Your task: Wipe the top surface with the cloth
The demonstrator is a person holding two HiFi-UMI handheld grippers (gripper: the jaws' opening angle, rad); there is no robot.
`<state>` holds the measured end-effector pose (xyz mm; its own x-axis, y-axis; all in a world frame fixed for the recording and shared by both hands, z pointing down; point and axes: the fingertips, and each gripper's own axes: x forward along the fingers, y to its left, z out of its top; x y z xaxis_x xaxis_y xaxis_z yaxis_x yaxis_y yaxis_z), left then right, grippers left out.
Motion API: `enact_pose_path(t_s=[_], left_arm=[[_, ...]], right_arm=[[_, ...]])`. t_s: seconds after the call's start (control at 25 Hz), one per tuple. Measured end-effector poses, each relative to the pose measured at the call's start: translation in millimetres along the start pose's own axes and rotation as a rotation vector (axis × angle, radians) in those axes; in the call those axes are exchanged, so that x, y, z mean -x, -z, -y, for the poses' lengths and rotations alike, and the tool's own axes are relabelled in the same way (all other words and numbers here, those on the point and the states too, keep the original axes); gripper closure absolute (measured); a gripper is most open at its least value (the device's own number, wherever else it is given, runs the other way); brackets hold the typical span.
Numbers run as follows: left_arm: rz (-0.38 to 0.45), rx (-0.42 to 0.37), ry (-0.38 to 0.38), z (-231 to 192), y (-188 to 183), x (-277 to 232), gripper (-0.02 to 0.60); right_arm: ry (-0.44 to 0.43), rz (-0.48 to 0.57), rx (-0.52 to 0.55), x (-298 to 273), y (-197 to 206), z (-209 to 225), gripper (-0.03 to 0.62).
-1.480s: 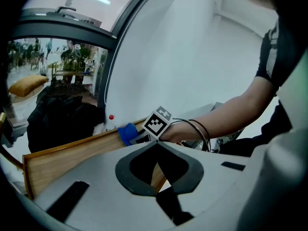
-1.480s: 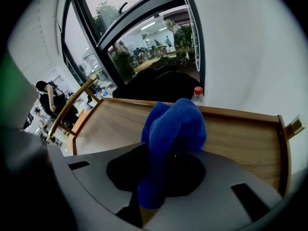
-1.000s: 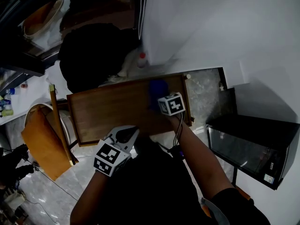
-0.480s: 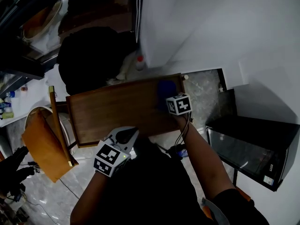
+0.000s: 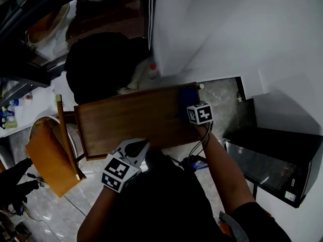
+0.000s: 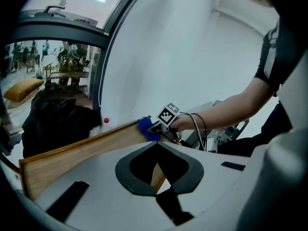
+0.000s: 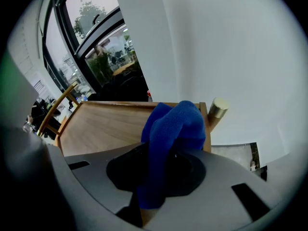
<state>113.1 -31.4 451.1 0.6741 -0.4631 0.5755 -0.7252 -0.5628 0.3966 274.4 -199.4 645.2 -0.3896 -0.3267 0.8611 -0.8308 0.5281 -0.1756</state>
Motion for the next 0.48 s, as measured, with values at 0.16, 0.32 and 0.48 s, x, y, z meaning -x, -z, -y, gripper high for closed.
enact_pose_path(t_s=[0.16,0.32,0.48], left_arm=[[-0.003,-0.001,-0.005,-0.7,1.5,2.5,0.577],[-0.002,0.002,-0.012,-0.9,3.6,6.4,0.577],[0.007,0.003,-0.022,-2.6,3.8,11.1,0.577]], right_arm=[[0.017,-0.012,0.029,3.3,-0.2,8.9,0.511],[0.058,-0.027,0.038,10.5,0.5,17.7,0.511],[0.102,-0.047,0.071,15.7,-2.5,23.8,0.513]])
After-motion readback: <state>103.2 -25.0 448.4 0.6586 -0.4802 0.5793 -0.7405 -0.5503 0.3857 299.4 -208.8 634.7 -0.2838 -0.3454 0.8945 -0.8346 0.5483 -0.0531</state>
